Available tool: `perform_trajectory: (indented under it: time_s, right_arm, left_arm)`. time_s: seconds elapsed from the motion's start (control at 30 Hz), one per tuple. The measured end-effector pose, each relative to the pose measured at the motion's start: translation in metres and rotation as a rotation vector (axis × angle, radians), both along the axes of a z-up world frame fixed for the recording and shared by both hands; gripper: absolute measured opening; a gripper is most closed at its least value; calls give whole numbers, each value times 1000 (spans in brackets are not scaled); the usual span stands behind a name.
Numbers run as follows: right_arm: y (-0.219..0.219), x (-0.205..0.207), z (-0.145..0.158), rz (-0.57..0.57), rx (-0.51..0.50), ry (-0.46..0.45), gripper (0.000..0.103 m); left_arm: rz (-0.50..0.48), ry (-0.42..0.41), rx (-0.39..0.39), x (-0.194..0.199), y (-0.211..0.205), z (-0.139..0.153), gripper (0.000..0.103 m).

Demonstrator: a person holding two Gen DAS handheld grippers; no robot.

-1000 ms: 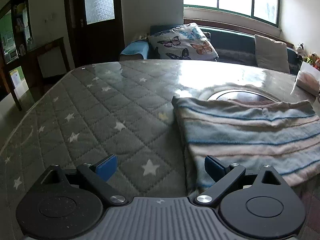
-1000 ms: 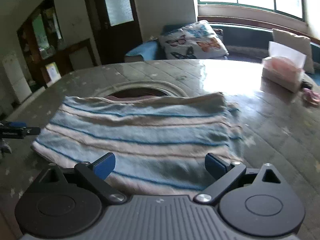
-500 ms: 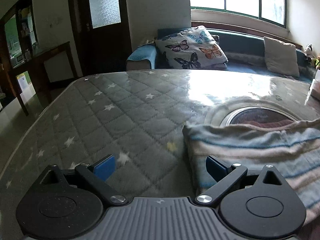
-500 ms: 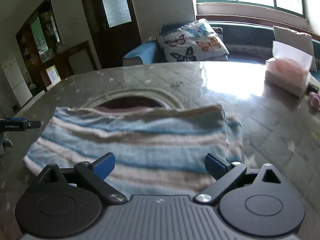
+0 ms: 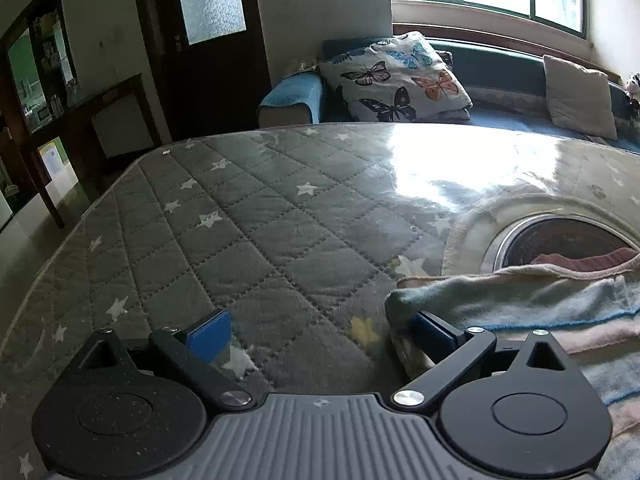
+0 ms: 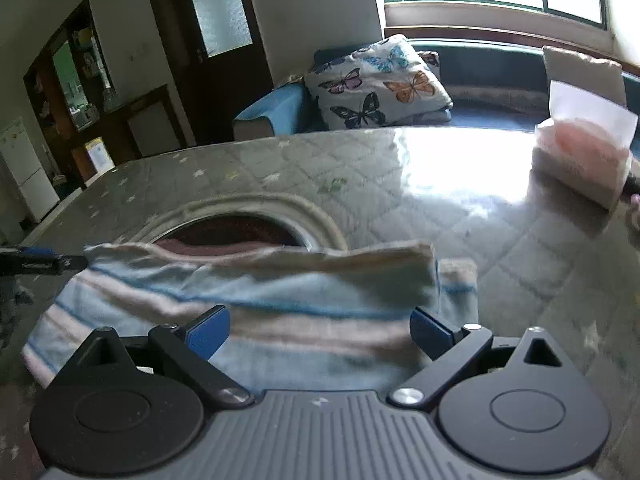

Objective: Fold clothes
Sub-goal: 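Press the folded shirt flat with both open tools, then grasp the folded shirt edge with the right tool while the left tool grasps it too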

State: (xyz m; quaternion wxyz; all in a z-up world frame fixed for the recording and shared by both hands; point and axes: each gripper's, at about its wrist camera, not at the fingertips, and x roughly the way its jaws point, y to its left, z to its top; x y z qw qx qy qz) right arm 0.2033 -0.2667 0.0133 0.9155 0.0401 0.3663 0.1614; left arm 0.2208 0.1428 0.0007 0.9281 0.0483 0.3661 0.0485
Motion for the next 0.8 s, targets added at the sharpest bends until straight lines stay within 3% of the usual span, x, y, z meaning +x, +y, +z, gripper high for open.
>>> perform_trajectory:
  time_s: [0.17, 0.23, 0.3, 0.37, 0.53, 0.63, 0.7, 0.73, 0.8]
  right_arm:
    - [-5, 12, -6, -38, -4, 6, 92]
    - [-7, 12, -5, -47, -6, -2, 89]
    - [-10, 10, -2, -63, -19, -23, 87]
    - [-16, 12, -1, -90, -26, -30, 79]
    - [-28, 23, -3, -145, -27, -27, 57]
    - [-30, 31, -9, -153, -32, -24, 43]
    - [-30, 34, -14, -145, -28, -17, 37]
    - [-29, 35, -15, -142, -32, -16, 26]
    - [-28, 35, -17, -148, -40, -21, 17]
  left_arm:
    - [-4, -9, -3, 6, 2, 1, 97]
    - [-19, -17, -30, 4, 2, 5, 84]
    - [-52, -27, -72, 0, 2, 11, 78]
    - [-89, -23, -97, -4, 0, 12, 72]
    - [-151, 25, -134, 1, -8, 5, 36]
    - [-168, 7, -134, -1, -12, 9, 18]
    - [-178, -8, -133, -3, -14, 12, 13]
    - [-184, -16, -133, -4, -15, 14, 11]
    - [-194, -31, -132, -6, -18, 17, 9]
